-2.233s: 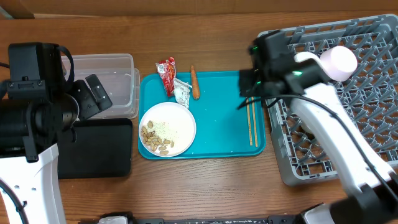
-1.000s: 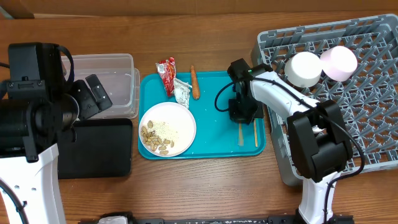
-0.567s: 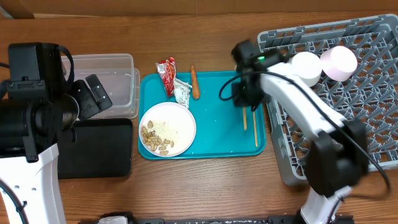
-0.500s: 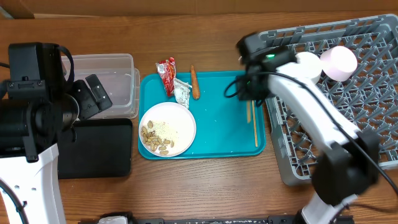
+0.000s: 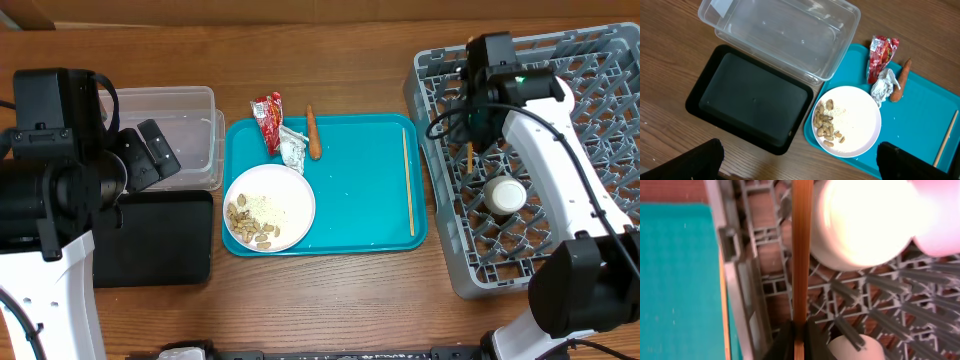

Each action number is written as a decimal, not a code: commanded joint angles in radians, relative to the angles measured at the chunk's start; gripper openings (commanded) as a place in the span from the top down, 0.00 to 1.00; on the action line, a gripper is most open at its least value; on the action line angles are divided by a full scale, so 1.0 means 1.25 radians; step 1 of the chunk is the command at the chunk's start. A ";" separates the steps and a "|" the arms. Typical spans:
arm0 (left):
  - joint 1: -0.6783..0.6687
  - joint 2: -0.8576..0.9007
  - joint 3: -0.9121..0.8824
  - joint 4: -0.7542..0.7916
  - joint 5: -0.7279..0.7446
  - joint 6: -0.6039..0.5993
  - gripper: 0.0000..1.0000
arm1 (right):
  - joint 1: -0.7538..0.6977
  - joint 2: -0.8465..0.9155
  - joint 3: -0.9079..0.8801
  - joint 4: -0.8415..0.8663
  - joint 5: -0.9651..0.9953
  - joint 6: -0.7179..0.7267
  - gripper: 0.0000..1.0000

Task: Sort waste into correct bins and load items into the dishwasher
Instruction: 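Lift the chopsticks and move them over the rack's left edge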

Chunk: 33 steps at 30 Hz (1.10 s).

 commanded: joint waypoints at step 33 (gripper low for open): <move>0.003 0.005 0.002 0.000 -0.010 -0.008 0.00 | 0.223 0.081 -0.194 0.174 0.021 0.310 0.53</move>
